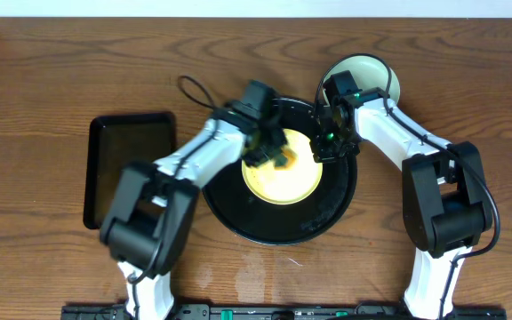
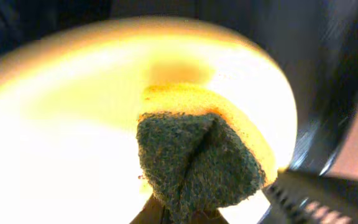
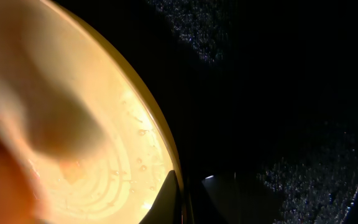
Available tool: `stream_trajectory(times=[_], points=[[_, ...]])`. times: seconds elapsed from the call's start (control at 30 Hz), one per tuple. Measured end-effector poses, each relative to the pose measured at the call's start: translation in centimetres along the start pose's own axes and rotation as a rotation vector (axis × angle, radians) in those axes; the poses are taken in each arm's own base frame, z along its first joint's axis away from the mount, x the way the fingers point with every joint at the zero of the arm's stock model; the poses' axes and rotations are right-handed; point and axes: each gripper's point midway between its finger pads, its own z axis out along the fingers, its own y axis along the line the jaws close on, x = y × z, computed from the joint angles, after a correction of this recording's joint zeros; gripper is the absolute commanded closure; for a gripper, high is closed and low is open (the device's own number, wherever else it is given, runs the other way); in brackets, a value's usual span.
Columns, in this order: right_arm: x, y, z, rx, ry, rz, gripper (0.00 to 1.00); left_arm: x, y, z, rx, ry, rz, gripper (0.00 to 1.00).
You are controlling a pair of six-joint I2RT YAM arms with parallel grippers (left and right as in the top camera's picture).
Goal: Clean dirty plates on tray and stack at the side
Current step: 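Scrub the yellow plate with the sponge in the left gripper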
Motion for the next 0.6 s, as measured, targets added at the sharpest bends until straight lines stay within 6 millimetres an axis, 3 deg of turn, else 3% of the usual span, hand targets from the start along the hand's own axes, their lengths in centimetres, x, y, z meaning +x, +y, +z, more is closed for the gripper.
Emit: stream_trajectory(times=[0.1, 0.23, 0.5, 0.6], points=[[0.0, 0.0, 0.0, 0.0, 0.0, 0.0, 0.99, 2.0, 0.9, 1.2, -0.052, 0.06, 0.008, 0.93], [0.0, 0.0, 0.0, -0.001, 0.001, 0.0, 0.99, 2.4, 3.4, 0.7, -0.161, 0.069, -0.021, 0.93], [0.1, 0.0, 0.0, -0.001, 0.005, 0.001, 0.99, 0.6, 8.1, -1.9, -0.356, -0.001, -0.081, 0.93], [0.6, 0.3, -0.1, -0.004, 0.031, 0.004, 0.99, -0.3, 8.4, -3.0, -0.392, -0.056, -0.072, 0.93]])
